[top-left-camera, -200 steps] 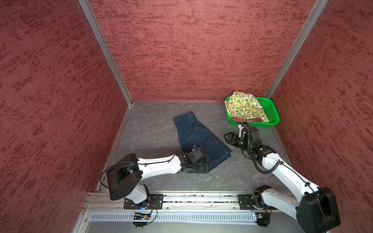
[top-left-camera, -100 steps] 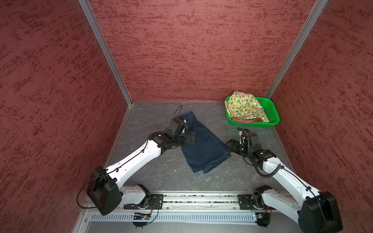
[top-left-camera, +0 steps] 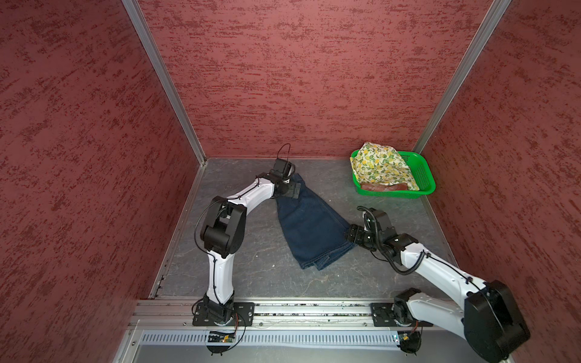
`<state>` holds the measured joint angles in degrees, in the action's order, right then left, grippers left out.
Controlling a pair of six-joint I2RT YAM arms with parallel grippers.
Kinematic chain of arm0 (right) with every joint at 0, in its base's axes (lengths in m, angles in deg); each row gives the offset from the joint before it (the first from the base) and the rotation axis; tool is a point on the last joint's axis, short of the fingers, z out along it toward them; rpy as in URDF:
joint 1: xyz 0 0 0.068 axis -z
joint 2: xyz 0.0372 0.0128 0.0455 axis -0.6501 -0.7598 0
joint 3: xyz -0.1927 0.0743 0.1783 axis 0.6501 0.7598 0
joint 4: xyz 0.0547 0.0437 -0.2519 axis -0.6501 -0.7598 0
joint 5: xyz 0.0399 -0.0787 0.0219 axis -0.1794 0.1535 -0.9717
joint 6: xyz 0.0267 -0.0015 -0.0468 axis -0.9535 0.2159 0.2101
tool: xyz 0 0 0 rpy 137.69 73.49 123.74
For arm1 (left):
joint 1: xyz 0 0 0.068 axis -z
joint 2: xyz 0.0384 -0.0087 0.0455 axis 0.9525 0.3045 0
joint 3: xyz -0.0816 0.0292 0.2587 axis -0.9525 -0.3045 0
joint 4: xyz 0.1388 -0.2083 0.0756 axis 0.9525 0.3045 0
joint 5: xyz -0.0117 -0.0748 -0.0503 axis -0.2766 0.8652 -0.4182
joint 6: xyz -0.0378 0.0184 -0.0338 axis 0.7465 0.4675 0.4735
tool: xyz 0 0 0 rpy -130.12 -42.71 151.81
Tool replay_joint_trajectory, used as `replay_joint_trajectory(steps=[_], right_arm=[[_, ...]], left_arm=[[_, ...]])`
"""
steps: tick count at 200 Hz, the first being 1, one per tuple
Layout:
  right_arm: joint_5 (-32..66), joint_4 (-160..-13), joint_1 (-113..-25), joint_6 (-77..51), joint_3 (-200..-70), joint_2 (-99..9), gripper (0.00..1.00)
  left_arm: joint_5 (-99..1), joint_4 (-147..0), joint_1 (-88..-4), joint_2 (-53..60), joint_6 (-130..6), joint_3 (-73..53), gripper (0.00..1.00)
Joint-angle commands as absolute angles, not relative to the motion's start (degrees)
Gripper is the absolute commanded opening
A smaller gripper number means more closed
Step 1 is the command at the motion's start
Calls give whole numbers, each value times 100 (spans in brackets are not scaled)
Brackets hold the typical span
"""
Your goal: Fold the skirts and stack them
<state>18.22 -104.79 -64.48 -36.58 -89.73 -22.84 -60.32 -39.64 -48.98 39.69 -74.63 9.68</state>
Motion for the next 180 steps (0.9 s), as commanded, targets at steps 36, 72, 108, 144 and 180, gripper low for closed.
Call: replay_joint_trajectory(steps=[36, 72, 108, 144, 180], right_arm=[[1677, -10020, -6584, -4293, -8859, -2861, 78], [1606, -9655, -6597, -4486, -8940, -3340, 73], [1717, -9445, -6595, -4450, -9132, -3766, 60], [1751, -9412, -6418, -3992, -9686, -4390, 42], [1737, -9575, -6078, -3222, -10518, -5173, 46]], left_arm=[[-6251, -4411, -5321, 4672, -8457, 1825, 100], [-6729, -4103, -5369, 5270, -8826, 2474, 100], [-6478, -3218, -5357, 5895, -8821, 3455, 84], [-6181, -2199, -5458, 6173, -8295, 3992, 38], [-6299, -1881, -5661, 5666, -7429, 3303, 17]])
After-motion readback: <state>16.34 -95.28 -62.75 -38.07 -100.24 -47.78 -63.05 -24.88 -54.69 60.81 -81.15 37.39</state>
